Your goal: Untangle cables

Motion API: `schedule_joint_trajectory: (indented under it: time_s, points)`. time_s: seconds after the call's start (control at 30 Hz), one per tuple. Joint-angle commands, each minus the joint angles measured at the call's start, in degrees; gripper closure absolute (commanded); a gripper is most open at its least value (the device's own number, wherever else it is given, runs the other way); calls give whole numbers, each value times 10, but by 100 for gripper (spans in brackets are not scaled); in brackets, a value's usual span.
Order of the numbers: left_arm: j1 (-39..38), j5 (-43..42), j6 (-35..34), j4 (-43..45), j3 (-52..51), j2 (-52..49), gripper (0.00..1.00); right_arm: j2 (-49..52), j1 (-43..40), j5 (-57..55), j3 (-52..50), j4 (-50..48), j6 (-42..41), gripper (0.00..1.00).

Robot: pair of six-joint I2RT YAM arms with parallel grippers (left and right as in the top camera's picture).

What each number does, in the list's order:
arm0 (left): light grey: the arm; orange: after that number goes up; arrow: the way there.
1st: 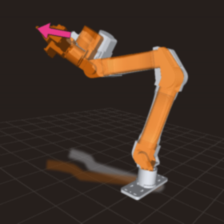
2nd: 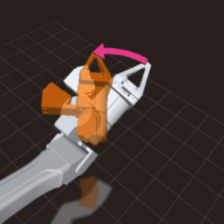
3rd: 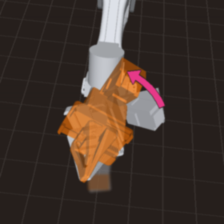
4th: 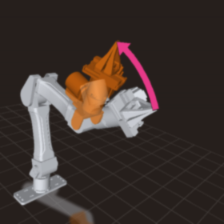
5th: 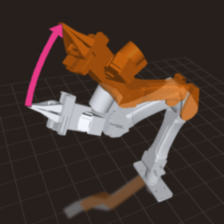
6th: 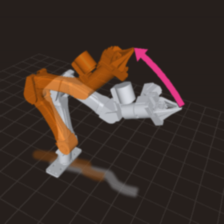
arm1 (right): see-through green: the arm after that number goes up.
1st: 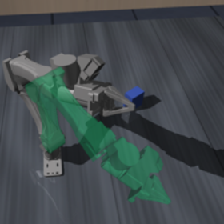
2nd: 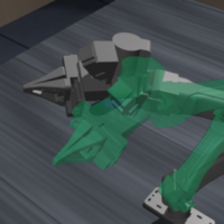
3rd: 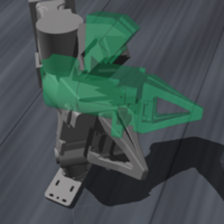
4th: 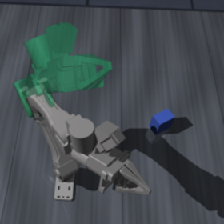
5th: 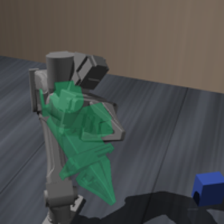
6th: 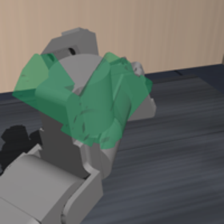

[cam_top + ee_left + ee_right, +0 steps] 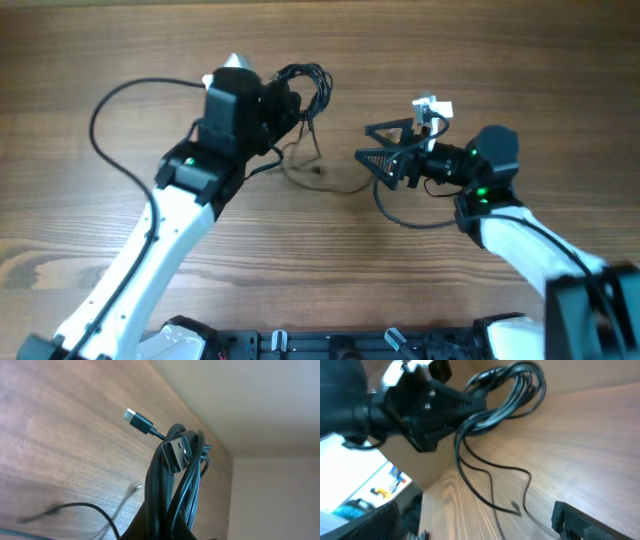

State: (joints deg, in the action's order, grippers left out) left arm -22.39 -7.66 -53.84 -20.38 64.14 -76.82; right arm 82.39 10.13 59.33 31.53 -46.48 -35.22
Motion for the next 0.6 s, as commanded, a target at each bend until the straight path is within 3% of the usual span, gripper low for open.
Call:
schedule_joint_trajectory:
  time_s: [0.0, 0.07, 0.13, 0.23, 0.4, 0.43, 0.57]
  points:
    - [9, -30, 85, -1, 4, 10, 96, -87, -1, -170, 18, 189, 174, 0]
    - [16, -29, 85, -2, 4, 10, 96, -135, 0, -260, 41, 317, 236, 1]
    - [27, -27, 76, -5, 4, 9, 96, -183, 5, -352, 75, 426, 248, 0]
    - [44, -7, -27, -20, 4, 5, 96, -236, 48, -394, 106, 510, 245, 0]
    - [47, -6, -177, -32, 4, -7, 96, -243, 169, -357, 104, 490, 222, 0]
    - [47, -6, -213, -35, 4, -9, 96, -222, 197, -375, 104, 468, 240, 1]
    - [39, -6, -254, -39, 4, -9, 96, -141, 257, -484, 104, 359, 286, 1]
